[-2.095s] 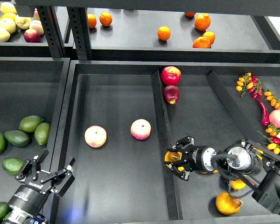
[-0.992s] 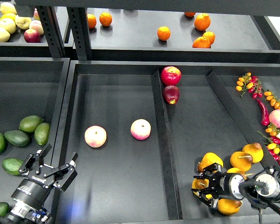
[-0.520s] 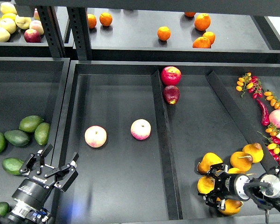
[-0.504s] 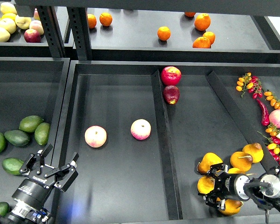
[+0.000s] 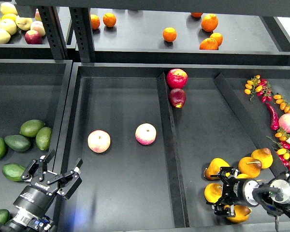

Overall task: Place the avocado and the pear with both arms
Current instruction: 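Open the right gripper and raise it away from the pears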

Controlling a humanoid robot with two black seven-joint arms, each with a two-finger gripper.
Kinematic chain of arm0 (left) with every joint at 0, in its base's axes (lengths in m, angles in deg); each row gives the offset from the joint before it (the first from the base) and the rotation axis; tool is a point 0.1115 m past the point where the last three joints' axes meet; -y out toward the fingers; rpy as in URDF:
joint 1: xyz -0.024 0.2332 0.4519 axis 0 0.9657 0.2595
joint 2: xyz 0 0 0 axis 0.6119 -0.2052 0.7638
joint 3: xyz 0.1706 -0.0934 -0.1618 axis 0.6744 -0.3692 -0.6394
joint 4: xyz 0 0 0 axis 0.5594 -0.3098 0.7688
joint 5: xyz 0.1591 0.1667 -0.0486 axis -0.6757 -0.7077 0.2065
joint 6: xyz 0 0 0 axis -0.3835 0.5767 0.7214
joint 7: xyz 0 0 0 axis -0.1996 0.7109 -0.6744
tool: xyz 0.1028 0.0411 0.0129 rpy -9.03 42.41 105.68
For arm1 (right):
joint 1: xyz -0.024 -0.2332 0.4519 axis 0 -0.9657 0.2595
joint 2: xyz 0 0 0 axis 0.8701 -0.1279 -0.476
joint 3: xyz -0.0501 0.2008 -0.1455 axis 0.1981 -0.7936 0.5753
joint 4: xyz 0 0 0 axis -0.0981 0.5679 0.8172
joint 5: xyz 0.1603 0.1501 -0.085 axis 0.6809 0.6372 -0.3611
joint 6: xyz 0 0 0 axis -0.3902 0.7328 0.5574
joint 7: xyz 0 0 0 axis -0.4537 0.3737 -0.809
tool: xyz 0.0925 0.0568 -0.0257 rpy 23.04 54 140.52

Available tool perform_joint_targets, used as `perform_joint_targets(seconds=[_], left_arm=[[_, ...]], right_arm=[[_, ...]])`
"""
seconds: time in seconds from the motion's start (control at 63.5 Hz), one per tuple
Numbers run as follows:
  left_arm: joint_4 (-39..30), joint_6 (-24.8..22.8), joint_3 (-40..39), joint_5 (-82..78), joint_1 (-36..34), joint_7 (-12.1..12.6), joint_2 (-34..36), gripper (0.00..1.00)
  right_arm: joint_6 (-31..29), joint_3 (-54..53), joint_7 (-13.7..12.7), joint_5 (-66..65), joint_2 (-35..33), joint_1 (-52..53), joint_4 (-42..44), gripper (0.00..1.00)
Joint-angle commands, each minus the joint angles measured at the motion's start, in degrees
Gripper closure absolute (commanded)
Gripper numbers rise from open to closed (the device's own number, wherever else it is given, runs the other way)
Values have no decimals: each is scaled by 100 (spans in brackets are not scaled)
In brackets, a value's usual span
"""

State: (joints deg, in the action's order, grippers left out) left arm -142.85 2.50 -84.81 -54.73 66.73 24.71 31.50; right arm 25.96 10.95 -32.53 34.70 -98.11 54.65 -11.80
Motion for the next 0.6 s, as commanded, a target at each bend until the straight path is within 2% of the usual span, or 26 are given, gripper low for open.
perform_joint_targets(seconds=[0.0,0.173,0.347,0.583], left_arm=[[27,0,-109,-5,-30,0,0,1],[36,0,-329,-5,-65,0,0,1],[317,0,-777,-40,-531,0,0,1],[915,0,-1384,-32,-927,0,17,1]], right_arm=[[1,-683,0,0,235,134,18,2],[10,-1887,0,-9,772,178,141,2],[-7,-2925,0,-18,1386,178,352,2],[-209,-3392,0,-27,2107,283,808,1]])
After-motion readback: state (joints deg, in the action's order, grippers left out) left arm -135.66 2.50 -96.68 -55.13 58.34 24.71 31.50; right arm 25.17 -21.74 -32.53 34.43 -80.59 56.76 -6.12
